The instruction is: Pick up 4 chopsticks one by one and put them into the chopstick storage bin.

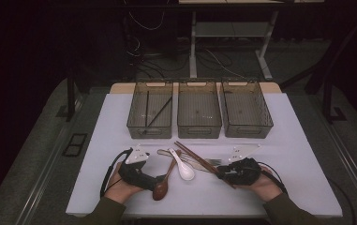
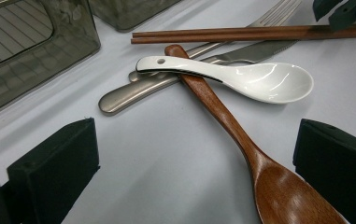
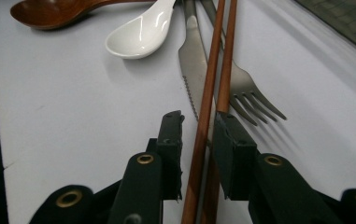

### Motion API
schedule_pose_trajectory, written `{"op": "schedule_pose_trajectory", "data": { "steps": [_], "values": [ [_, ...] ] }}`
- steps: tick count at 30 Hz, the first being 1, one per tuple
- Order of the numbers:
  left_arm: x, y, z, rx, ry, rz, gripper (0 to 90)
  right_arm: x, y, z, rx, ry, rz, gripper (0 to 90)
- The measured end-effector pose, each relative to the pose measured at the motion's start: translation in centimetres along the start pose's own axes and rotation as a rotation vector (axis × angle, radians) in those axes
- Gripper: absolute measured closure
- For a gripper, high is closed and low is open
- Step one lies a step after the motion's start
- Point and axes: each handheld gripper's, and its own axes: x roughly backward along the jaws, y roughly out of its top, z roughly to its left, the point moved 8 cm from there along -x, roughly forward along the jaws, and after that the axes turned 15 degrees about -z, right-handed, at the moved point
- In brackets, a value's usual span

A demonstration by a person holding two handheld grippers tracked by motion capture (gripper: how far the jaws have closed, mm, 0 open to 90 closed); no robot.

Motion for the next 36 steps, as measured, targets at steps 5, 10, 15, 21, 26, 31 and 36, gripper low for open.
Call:
{"op": "schedule_pose_trajectory", "data": {
  "steps": [5,10,15,21,26,31,36],
  "values": [
    [-0.07,0.00,-0.06,0.002,-0.001,-0.002,0.0,-0.53,-0.23,0.05,0.010,-0.006,0.014,72.7],
    [-0.05,-0.01,-0.04,0.002,-0.001,-0.002,0.0,-0.55,-0.25,0.05,0.012,-0.008,0.014,73.8],
    [-0.06,-0.01,-0.06,0.002,-0.001,-0.001,0.0,-0.69,-0.40,0.30,0.014,-0.001,0.023,75.0],
    [-0.01,-0.01,-0.04,0.001,-0.003,-0.001,0.0,-0.82,-0.54,0.49,0.023,0.000,0.031,76.0],
    [-0.03,-0.02,-0.05,0.002,-0.003,-0.001,0.0,-0.98,-0.81,0.59,0.032,-0.004,0.047,76.1],
    [-0.02,-0.06,-0.04,0.000,-0.005,0.003,0.0,-1.08,-1.01,0.57,0.034,-0.021,0.052,78.9],
    [-0.04,-0.05,-0.07,0.002,-0.004,0.001,0.0,-1.07,-1.02,0.48,0.026,-0.036,0.048,81.5]
  ]
}}
